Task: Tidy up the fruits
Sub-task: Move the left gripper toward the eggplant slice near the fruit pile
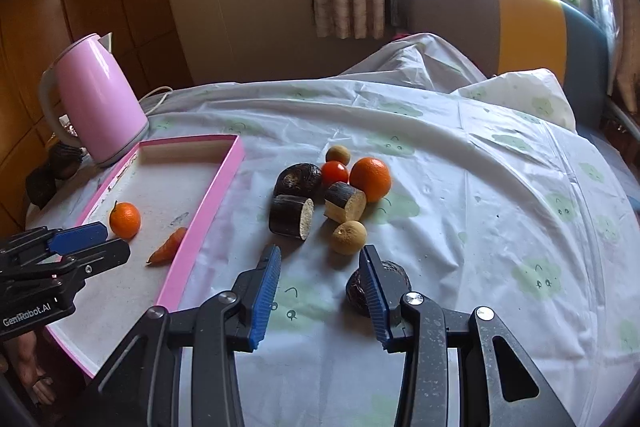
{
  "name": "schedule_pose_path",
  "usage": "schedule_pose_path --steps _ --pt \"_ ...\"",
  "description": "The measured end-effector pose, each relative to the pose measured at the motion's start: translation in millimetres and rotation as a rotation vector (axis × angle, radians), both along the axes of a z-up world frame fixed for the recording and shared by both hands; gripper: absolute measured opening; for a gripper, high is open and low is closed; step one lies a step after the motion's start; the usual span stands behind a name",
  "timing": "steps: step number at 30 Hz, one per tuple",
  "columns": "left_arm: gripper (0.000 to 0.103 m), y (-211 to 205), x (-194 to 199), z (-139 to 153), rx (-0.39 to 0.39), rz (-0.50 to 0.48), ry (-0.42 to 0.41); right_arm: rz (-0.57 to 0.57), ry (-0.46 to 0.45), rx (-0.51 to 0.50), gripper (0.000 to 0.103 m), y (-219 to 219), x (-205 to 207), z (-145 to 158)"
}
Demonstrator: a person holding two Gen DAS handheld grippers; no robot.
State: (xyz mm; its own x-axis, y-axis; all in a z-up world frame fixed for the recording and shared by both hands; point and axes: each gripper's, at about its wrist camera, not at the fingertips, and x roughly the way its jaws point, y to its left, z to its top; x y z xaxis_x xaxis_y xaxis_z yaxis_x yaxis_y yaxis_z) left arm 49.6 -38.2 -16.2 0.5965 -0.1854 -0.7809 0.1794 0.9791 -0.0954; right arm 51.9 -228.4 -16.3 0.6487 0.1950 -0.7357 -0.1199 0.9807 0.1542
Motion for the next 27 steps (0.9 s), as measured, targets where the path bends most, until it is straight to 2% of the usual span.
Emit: schedule_pose_path --steps 5,7,10,12,14,18,23,27 --pt "0.047 -10 3 2 0.011 -0.025 -0.009 -0.034 0.023 -0.038 0.042 -9 3 -7" --pt "0.046 -14 5 3 0.010 -0.035 -0.006 -0.046 0.033 -0.031 0.044 -17 2 -9" --pt "0.046 -22 8 2 0.005 -0.057 -0.001 -0.066 0.049 0.003 0.052 -32 -1 -13" --pt "0.046 -27 11 0 0.002 -0.065 0.003 -0.068 0.058 0.028 0.053 -37 0 -14" --pt "0.046 -31 14 -2 0.011 -0.063 0.010 -0.047 0.052 0.035 0.053 -35 4 -9" --pt "0.046 -37 18 -7 0.029 -0.060 0.027 0.022 0.023 -0.016 0.054 -21 10 0" --pt "0.046 -45 22 -5 0.021 -0.099 0.016 -0.052 0.058 0.009 0.054 -38 11 -11" --pt "0.044 -55 28 -1 -0.012 -0.150 0.014 -0.060 0.089 0.035 0.054 -49 3 -20"
